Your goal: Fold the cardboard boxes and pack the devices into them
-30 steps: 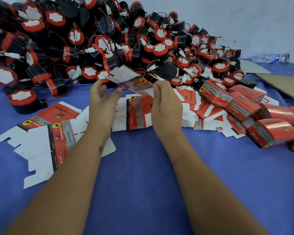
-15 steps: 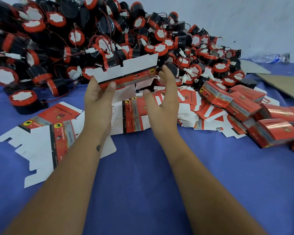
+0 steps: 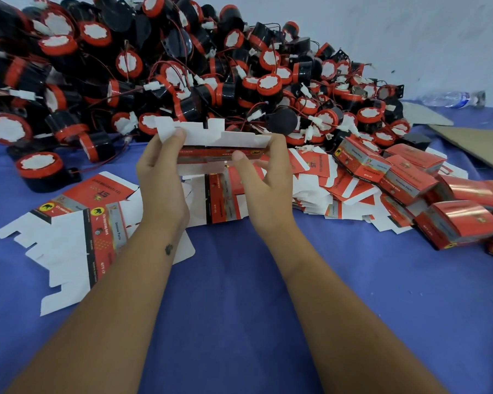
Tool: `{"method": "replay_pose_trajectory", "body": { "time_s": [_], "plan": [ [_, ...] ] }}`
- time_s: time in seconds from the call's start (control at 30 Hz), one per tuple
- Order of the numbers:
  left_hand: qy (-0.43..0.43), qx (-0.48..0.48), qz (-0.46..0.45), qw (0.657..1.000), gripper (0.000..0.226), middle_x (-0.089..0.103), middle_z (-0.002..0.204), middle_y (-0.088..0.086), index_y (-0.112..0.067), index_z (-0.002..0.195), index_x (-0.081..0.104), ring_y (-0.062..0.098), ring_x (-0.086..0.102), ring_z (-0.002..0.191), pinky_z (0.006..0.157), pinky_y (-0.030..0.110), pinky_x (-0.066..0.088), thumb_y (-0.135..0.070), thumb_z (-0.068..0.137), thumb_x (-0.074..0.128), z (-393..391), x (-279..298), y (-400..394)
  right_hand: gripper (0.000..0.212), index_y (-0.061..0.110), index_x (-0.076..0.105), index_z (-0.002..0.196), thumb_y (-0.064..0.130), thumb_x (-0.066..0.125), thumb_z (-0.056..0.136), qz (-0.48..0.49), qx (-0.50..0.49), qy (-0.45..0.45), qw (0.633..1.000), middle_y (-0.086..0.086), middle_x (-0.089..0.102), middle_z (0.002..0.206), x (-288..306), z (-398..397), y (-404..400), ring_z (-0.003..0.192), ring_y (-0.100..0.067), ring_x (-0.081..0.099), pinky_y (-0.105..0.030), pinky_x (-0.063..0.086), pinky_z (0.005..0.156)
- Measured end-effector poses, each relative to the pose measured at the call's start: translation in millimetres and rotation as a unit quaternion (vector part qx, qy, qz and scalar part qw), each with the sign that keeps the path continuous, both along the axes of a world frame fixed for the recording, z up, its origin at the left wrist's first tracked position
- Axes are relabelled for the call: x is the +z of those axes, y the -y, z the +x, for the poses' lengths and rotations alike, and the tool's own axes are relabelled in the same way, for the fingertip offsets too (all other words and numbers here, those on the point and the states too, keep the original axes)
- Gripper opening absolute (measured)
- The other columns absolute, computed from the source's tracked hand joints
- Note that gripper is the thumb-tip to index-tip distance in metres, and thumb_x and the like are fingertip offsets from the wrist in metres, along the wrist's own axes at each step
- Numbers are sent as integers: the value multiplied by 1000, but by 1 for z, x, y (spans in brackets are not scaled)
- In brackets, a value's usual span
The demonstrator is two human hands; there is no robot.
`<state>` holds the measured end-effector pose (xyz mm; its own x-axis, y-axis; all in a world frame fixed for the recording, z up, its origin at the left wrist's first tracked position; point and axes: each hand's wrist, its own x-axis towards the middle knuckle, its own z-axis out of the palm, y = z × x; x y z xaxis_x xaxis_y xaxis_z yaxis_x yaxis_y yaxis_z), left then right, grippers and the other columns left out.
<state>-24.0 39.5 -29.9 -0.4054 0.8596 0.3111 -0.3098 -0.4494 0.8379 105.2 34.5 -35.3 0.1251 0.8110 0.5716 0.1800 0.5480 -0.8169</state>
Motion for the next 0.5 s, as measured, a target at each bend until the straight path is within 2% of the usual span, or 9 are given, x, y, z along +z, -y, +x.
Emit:
{"method": "replay_pose_trajectory", "body": {
  "time_s": [0.2,0.3,0.43,0.5],
  "plan": [
    [18,3,18,1000,24,71,87,-23,-31,95,71,-11,63,85,70,7,48,-22,98,49,2,2,1,27,20,46,108,30,61,88,-12,22,12,1000,4,61,106,-5,-2,2,101,-11,60,-31,54,86],
    [24,10,39,999,22,73,91,-23,-31,101,70,-11,64,89,73,7,48,-21,98,51,3,2,1,29,21,44,109,28,61,87,-6,29,5,1000,8,62,107,-6,-2,1,101,-8,60,-26,52,87],
    [-8,6,67,998,26,69,103,-32,-30,121,60,-14,61,101,83,8,47,-20,99,51,5,4,0,38,17,41,112,32,61,83,-13,45,-17,999,-1,62,112,-7,-1,2,106,-19,62,-46,53,91],
    [-26,-7,66,997,30,68,110,-31,-33,123,60,-12,59,109,88,8,45,-22,97,52,5,1,-1,44,14,40,114,34,61,81,-8,48,-25,999,-1,61,113,-7,-1,2,106,-19,61,-44,53,92]
  ]
}}
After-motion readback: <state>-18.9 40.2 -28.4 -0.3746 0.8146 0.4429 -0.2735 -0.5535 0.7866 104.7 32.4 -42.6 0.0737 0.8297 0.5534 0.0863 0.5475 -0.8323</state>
